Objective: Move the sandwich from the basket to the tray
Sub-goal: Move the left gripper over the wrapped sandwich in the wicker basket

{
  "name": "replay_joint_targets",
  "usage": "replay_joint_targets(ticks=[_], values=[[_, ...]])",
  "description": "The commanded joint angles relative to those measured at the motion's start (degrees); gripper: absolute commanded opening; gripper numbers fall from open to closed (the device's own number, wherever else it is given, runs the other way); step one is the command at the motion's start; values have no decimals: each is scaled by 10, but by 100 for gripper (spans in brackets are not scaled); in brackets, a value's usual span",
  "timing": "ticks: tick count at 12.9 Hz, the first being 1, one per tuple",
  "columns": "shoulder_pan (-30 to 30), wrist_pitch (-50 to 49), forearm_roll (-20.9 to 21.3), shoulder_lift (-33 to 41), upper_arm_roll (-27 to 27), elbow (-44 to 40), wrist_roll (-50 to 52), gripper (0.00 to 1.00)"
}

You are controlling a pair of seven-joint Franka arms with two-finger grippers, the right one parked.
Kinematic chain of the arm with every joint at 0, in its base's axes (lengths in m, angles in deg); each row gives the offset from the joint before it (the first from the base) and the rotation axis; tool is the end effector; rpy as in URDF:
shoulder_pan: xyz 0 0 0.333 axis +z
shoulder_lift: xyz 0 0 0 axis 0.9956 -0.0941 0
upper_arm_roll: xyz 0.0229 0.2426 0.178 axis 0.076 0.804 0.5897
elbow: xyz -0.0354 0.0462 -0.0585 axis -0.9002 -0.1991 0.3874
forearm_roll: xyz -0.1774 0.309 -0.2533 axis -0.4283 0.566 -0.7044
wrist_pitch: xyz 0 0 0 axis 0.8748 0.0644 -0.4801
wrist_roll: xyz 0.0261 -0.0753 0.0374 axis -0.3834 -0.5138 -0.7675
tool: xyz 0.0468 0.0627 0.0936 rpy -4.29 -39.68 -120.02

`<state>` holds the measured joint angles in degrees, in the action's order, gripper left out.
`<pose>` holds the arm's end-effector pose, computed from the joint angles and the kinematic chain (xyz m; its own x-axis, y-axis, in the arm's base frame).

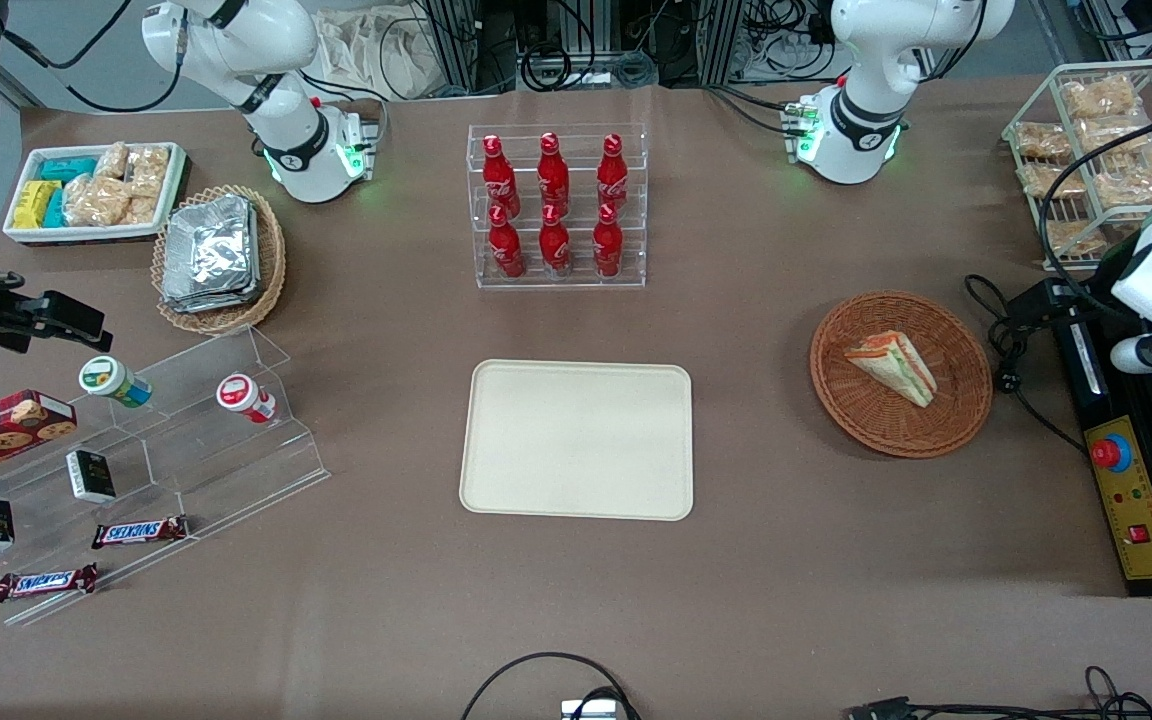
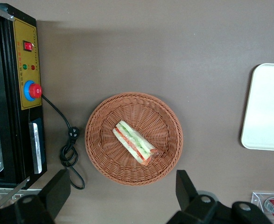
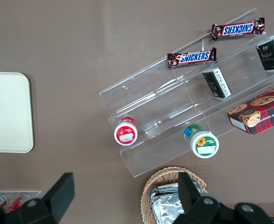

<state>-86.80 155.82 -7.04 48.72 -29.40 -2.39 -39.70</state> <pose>0.6245 -0.0265 0.5660 0.9994 0.0120 -0.0334 0.0106 -0.9990 -0.0439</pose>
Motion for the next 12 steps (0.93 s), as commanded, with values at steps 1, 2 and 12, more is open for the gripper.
replay_joint_targets(ticks=[1,2,12], values=[[-6,-2,6,-6,-1,-13,10,100],[-6,-2,5,-6,-1,-13,23,100],[-8,165,12,22,-31,202,344,100]])
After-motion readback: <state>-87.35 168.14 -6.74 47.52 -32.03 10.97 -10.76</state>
